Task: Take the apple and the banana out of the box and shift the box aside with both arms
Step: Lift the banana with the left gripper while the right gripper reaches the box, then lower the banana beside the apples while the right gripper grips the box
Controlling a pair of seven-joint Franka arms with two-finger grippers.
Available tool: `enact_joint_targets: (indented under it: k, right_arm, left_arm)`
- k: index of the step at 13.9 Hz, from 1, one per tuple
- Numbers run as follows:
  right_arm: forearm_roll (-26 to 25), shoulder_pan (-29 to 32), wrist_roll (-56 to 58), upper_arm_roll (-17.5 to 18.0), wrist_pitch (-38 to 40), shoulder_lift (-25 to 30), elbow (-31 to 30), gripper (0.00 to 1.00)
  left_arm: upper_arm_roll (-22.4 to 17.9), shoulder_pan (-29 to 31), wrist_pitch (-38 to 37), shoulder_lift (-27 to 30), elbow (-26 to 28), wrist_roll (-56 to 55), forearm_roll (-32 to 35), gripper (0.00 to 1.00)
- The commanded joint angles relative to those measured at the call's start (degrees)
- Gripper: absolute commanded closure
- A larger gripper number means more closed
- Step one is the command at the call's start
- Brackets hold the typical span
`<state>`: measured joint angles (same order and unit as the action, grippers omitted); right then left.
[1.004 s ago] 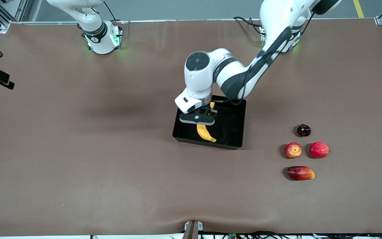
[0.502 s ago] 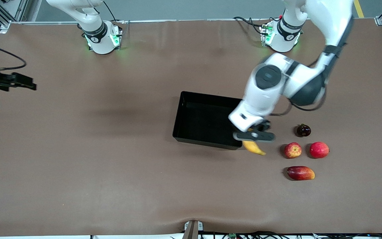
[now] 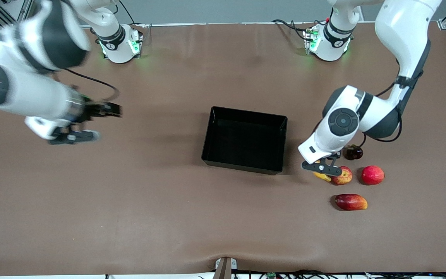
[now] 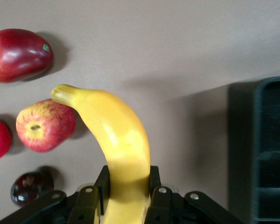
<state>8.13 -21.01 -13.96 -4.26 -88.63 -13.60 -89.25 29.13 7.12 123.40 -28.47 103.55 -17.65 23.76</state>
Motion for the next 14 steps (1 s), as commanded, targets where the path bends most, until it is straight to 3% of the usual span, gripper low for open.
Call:
enact_joint_targets:
  k: [1, 5, 12, 13, 14]
  right_arm:
    - [0.40, -8.23, -8.26, -0.58, -7.84, -2.21, -3.02, 0.00]
    - [7.77, -13.26, -11.79, -0.58, -18.04, -8.37, -4.78, 0.00]
    - [8.13, -21.87, -19.51, -0.58, -34.23, -18.03, -5.49, 0.01]
    - [8.04, -22.67, -19.96, -0.58, -35.98, -19.18, -5.49, 0.10]
    - [7.87, -23.28, -19.87, -0.66, -36.61, -20.32, -5.49, 0.27]
  left_arm:
    - [0.67, 1.84, 6.48, -2.72, 2.35, 1.13, 2.34, 1.00]
    - [0.40, 5.96, 11.06, -7.30, 2.53, 1.13, 9.11, 1.00]
    - [0.31, 6.50, 14.32, -9.94, 2.27, 0.51, 9.29, 1.00]
    - [0.31, 6.50, 14.67, -10.12, 2.27, 0.51, 9.29, 1.00]
    - [0.31, 6.50, 15.28, -10.55, 2.35, 0.51, 9.29, 1.00]
